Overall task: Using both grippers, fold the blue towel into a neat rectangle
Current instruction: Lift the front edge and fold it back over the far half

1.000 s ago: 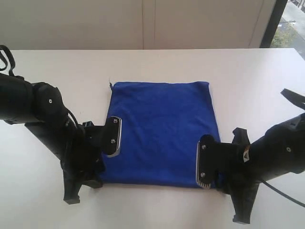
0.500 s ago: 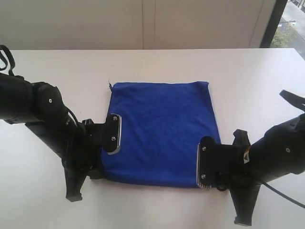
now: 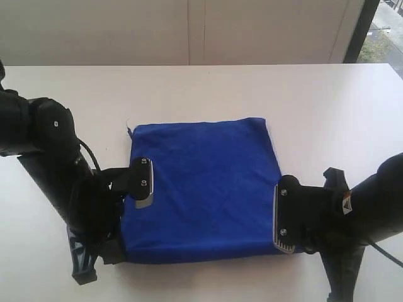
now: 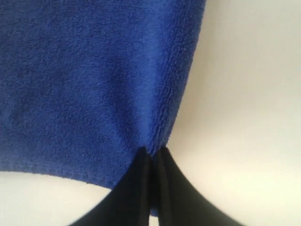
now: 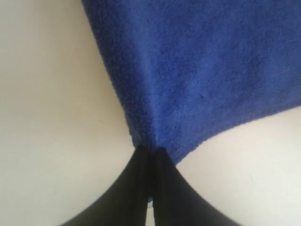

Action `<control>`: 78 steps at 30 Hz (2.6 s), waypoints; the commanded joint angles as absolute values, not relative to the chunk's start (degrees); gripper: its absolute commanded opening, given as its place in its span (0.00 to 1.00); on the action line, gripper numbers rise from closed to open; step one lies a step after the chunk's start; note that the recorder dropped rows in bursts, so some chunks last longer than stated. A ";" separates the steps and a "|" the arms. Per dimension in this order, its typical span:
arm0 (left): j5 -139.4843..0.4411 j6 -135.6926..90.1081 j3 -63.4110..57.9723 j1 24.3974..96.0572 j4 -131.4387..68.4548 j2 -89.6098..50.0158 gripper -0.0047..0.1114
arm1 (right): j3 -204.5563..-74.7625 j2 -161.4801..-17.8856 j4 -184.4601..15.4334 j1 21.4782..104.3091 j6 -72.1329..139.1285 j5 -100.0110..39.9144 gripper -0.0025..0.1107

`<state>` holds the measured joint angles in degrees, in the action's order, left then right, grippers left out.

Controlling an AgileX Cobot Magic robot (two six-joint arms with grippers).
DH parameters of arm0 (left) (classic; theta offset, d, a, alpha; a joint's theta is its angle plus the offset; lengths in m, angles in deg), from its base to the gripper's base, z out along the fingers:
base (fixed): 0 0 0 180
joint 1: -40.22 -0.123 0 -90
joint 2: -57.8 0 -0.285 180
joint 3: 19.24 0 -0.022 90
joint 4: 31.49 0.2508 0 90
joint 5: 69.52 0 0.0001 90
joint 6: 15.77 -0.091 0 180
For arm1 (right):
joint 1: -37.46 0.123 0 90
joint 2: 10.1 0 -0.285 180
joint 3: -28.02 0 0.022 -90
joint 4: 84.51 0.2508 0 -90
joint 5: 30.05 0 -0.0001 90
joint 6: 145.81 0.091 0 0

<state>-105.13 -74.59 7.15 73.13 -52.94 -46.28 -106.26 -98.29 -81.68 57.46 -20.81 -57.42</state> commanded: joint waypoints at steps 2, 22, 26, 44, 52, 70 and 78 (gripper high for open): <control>-110.11 -71.11 7.62 73.16 -52.06 -42.92 0.04 | -105.94 -95.05 -81.10 57.68 -20.43 -59.26 0.02; -106.80 -60.08 -0.81 73.16 -43.80 -41.29 0.04 | -112.24 -94.00 -85.17 57.68 -12.99 -52.91 0.02; -106.26 -57.67 -2.81 73.16 -40.26 -41.29 0.04 | -114.01 -94.00 -86.56 57.68 -12.25 -52.32 0.02; -97.27 -50.51 -5.47 72.90 -31.49 -41.29 0.04 | -117.29 -97.58 -89.44 56.65 -9.05 -43.25 0.02; -92.16 -47.40 -5.47 72.78 -27.50 -41.39 0.04 | -119.46 -99.08 -89.44 53.50 -9.05 -42.68 0.02; -84.98 -45.65 -5.47 68.89 -27.50 -42.05 0.04 | -123.76 -105.40 -89.44 53.26 -9.05 -39.56 0.02; -81.25 -45.65 -5.47 68.89 -27.50 -44.71 0.04 | -125.34 -107.29 -89.44 51.23 -9.05 -39.01 0.02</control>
<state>-82.63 -46.19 -5.15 69.06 -27.47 -44.57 -124.62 -106.82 -89.34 52.31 -9.47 -39.78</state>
